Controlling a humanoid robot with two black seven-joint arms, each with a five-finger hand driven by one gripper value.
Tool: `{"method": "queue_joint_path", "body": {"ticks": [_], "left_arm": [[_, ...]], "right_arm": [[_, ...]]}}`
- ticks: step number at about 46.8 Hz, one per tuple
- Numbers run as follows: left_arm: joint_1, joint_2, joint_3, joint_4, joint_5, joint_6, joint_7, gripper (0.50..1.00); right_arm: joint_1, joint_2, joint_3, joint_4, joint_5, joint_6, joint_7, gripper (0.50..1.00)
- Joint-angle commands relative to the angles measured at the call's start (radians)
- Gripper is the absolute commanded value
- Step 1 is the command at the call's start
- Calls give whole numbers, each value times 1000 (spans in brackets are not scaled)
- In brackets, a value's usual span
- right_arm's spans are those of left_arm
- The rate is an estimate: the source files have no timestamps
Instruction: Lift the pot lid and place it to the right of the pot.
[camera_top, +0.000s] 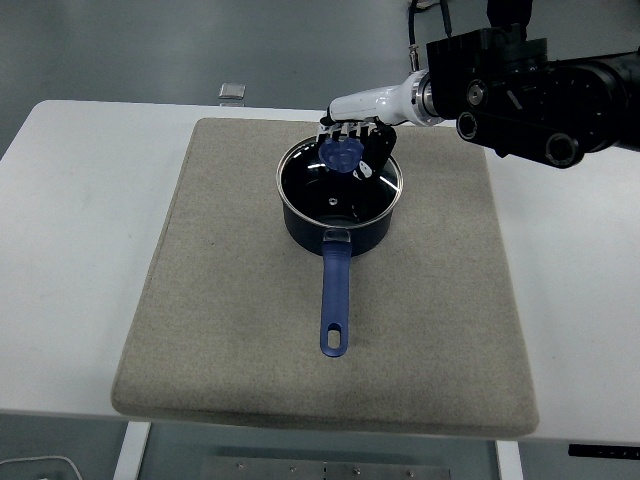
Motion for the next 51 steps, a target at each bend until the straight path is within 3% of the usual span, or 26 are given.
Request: {"method": "queue_joint_path", "body": {"ticks": [1, 25, 46, 51], "left_arm": [[0, 0, -1, 0, 0, 0, 0, 1000], [0, 0, -1, 0, 0, 0, 0, 1000], [0, 0, 0, 0, 0, 1, 0, 1000], [0, 0, -1, 0, 0, 0, 0, 1000]], "right_arm": [[2, 0, 0, 0, 0, 1, 0, 556], [7, -3, -9, 0, 4, 3, 0, 549], [63, -20, -41, 0, 5, 31, 2, 549], [66, -41, -55, 0, 5, 40, 2, 521]]}}
